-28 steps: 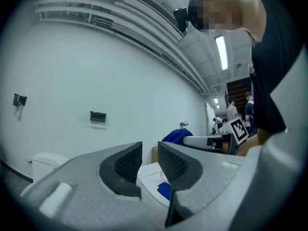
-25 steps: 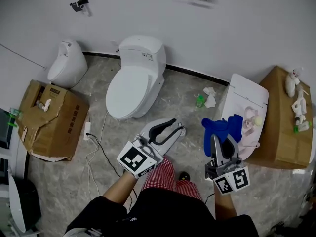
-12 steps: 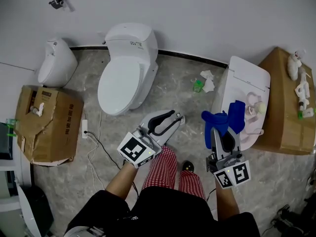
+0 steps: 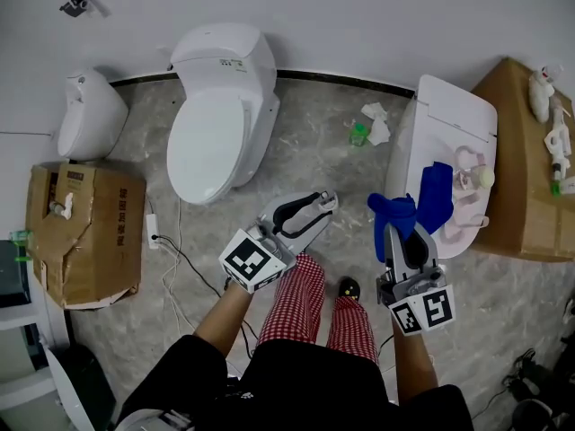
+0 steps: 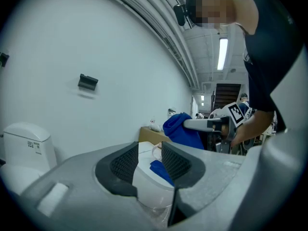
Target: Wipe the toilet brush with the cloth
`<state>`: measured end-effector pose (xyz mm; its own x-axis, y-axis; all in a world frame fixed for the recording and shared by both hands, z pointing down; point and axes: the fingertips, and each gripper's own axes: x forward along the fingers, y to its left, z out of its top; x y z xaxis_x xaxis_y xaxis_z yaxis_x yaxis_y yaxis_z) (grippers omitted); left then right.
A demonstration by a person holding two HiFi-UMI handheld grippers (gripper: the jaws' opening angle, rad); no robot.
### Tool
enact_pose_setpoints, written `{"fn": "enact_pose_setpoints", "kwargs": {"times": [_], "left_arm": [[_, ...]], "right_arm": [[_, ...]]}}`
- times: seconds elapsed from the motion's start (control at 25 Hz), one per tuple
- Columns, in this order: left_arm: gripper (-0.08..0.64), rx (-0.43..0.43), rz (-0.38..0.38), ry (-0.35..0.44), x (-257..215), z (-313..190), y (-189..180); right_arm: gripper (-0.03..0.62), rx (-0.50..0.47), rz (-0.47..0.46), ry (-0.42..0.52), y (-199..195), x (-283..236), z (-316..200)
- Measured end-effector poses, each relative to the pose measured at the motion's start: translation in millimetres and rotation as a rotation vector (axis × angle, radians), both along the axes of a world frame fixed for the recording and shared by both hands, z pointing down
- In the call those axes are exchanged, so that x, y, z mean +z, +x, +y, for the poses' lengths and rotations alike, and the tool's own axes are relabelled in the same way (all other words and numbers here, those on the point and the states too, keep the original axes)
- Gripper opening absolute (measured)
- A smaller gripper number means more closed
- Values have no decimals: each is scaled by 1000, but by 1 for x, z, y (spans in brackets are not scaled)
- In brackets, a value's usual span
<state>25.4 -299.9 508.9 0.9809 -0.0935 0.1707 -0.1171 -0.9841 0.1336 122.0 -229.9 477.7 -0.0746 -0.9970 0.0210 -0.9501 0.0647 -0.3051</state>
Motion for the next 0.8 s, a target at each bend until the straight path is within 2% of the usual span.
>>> {"fn": "enact_pose_setpoints", "kwargs": {"times": [0.48,0.68,0.8], "left_arm": [[146,63,-118,-3,79,-18,7],[152,90,-132,-25,107,-17,11],[164,113,-181,-23,132,-19,16]], "right_arm": [[66,29,-7,-50,8,52,-24],[66,30,-3,-79,7,76,-26],[66,40,-10,-89,10,88,-28]]}}
